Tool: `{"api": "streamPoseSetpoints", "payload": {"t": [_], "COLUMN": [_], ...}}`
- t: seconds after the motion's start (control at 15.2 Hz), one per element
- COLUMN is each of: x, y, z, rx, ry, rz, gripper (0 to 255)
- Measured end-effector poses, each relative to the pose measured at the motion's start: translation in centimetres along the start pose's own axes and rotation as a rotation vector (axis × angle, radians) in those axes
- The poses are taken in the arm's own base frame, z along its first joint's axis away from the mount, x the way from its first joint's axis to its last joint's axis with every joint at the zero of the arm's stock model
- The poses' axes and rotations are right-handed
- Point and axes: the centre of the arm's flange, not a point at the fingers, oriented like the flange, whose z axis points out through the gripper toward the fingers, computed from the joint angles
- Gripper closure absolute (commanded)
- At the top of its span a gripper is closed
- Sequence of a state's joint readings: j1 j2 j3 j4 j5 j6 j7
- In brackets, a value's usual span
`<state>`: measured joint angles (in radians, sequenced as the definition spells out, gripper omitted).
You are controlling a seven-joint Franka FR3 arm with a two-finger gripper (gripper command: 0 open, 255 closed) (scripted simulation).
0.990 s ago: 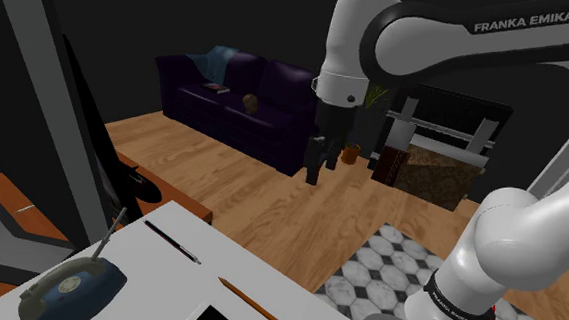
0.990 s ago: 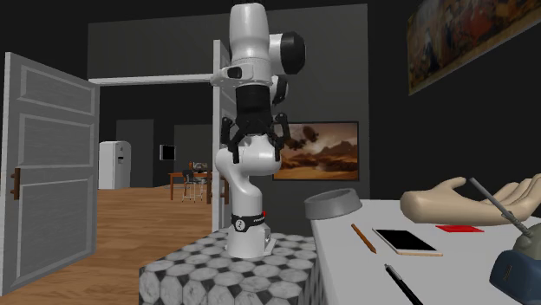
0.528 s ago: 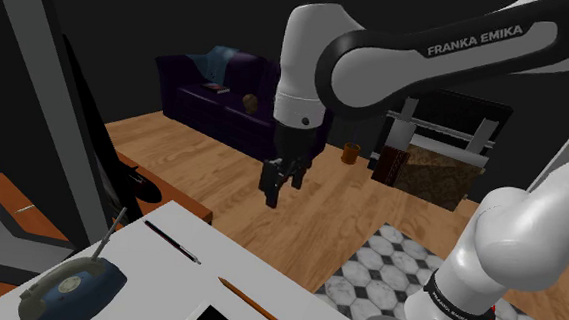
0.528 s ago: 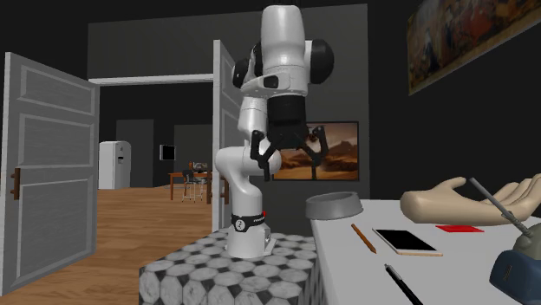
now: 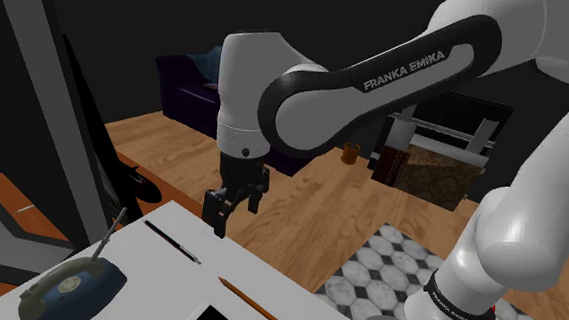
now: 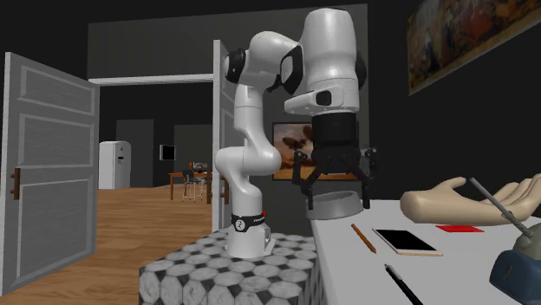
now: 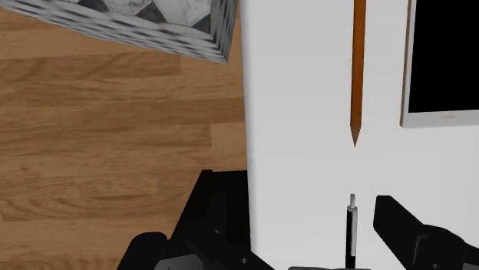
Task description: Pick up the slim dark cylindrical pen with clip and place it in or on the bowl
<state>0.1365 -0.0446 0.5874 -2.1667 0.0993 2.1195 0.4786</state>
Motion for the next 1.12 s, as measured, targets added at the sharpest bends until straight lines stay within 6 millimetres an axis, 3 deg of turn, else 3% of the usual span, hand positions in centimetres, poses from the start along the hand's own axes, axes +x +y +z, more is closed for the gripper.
{"api": "streamPoseSetpoints", "payload": {"t": [0.46, 0.86, 1.12], "x": [3.3, 3.5, 3.6], "y": [-6.3, -6.5, -6.6], "z": [3.8, 7.0, 7.6], "rx": [0.0, -0.001, -0.001], "ry": [0.006, 0.007, 0.007], "rz": [-0.003, -0.002, -0.002], "gripper": [0, 0, 0]}}
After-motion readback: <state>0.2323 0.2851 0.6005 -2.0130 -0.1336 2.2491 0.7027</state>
